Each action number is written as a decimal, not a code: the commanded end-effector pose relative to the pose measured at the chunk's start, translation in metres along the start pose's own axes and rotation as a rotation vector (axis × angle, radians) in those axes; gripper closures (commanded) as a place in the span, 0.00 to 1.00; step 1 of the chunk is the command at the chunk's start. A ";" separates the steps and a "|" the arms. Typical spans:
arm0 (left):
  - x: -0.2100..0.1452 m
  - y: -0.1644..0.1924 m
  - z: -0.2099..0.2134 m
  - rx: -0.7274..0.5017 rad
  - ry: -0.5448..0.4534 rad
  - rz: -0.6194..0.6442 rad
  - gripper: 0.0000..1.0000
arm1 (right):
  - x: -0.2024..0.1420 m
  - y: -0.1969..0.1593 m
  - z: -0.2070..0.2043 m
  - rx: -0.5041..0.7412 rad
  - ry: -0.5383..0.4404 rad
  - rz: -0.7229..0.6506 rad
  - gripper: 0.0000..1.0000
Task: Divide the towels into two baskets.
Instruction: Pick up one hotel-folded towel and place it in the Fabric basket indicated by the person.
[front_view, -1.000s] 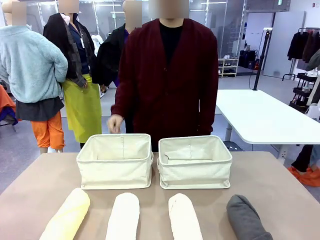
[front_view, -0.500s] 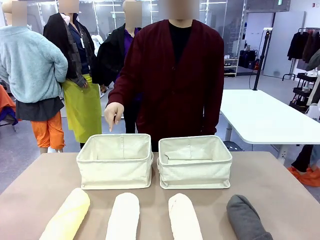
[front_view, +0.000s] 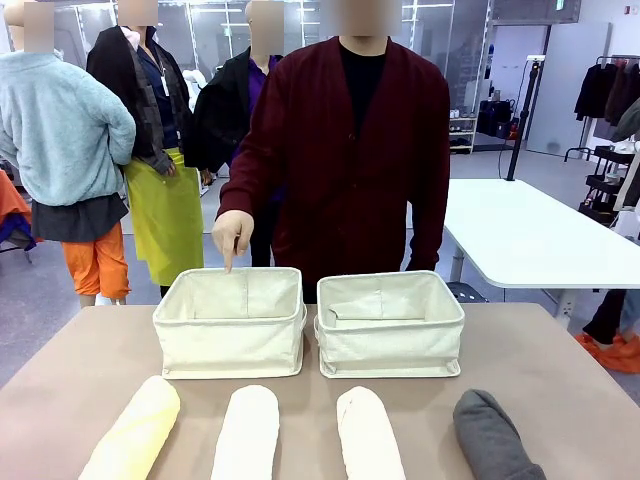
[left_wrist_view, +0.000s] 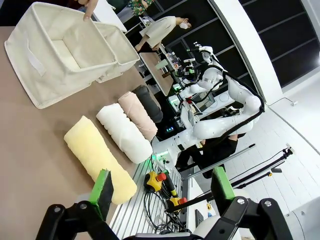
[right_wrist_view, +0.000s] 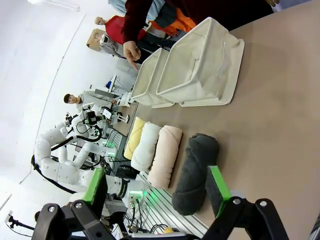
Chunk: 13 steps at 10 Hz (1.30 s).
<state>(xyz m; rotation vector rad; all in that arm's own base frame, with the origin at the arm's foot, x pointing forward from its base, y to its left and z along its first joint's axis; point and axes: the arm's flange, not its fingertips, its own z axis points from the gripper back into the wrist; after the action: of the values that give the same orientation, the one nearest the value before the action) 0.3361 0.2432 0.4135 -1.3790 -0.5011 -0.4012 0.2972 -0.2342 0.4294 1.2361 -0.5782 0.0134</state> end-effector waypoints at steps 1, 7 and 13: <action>-0.002 -0.002 0.002 0.005 0.003 -0.001 0.00 | -0.002 0.003 0.001 0.006 -0.005 0.007 0.00; 0.009 -0.047 -0.111 0.270 0.209 0.089 0.00 | -0.002 0.003 0.001 0.006 -0.005 0.007 0.00; -0.008 -0.055 -0.226 0.799 0.330 0.170 0.00 | -0.002 0.003 0.001 0.006 -0.005 0.007 0.00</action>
<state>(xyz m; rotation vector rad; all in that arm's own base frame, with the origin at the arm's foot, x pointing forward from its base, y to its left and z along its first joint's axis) 0.3410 0.0332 0.4468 -0.6662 -0.2788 -0.3008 0.2975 -0.2341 0.4294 1.2354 -0.5773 0.0135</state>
